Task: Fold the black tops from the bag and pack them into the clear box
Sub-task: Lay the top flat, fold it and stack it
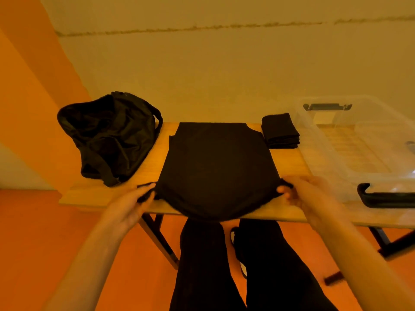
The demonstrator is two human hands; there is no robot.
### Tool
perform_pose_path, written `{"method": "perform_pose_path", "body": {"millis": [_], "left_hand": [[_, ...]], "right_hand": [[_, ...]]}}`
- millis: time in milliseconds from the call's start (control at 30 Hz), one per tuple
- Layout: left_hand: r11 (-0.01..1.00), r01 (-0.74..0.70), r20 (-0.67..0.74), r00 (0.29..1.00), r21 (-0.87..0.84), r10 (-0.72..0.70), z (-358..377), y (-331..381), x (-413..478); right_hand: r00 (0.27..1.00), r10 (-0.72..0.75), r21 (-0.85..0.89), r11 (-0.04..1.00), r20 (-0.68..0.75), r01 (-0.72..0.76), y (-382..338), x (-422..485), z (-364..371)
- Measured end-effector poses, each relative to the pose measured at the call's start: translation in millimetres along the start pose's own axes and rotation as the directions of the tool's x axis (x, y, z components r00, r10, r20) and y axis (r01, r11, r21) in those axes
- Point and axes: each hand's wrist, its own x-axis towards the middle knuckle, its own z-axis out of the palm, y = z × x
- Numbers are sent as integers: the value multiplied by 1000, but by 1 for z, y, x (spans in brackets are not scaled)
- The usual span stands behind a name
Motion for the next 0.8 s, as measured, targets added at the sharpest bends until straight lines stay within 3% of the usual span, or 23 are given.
{"method": "perform_pose_path", "body": {"millis": [133,300,367,500,667,800], "left_hand": [[972,-170,29,986,162,167,64,92,55],[950,-284,103,957,128,272,133,232,131],[896,-431,104,901,105,421,157,289,141],[715,-697,108,716,50,690,186,379,117],[615,-784,104,620,83,777,175,386,84],[642,-762,104,648,86,755,144,343,60]], "right_hand": [[999,-36,-11,999,6,36,-106,78,39],[992,-121,65,991,23,119,-251,150,71],[964,-267,159,952,0,263,-317,157,73],[828,-546,206,802,-128,561,-417,125,68],[788,-584,154,775,-192,612,-416,87,50],[827,-535,167,812,-173,560,-358,61,39]]}}
